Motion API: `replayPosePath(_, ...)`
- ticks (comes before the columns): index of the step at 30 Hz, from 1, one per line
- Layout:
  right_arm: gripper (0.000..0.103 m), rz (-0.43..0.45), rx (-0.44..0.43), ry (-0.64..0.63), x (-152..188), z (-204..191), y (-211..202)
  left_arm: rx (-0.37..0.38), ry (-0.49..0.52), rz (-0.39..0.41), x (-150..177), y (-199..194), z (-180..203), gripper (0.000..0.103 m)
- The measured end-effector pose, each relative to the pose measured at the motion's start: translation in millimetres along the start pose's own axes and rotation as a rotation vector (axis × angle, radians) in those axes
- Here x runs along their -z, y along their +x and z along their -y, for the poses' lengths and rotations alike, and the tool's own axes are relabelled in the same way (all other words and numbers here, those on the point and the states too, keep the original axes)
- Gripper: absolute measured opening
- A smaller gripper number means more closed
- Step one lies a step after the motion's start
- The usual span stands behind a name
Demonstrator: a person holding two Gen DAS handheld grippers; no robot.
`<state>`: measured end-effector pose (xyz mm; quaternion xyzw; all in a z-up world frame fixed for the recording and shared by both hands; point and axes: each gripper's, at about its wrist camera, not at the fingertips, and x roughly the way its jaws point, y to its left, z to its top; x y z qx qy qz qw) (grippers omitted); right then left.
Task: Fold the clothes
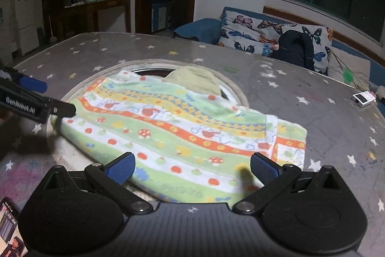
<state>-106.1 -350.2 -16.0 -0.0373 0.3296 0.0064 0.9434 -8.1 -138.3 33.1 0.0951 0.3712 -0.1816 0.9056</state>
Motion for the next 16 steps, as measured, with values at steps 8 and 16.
replayPosePath(8,0.103,-0.007,-0.009,0.046,11,6,2,0.021,-0.063,-0.013,8,-13,-8,0.102)
replayPosePath(16,0.103,0.004,-0.015,0.046,20,7,3,0.016,-0.076,-0.010,9,-17,-10,0.102)
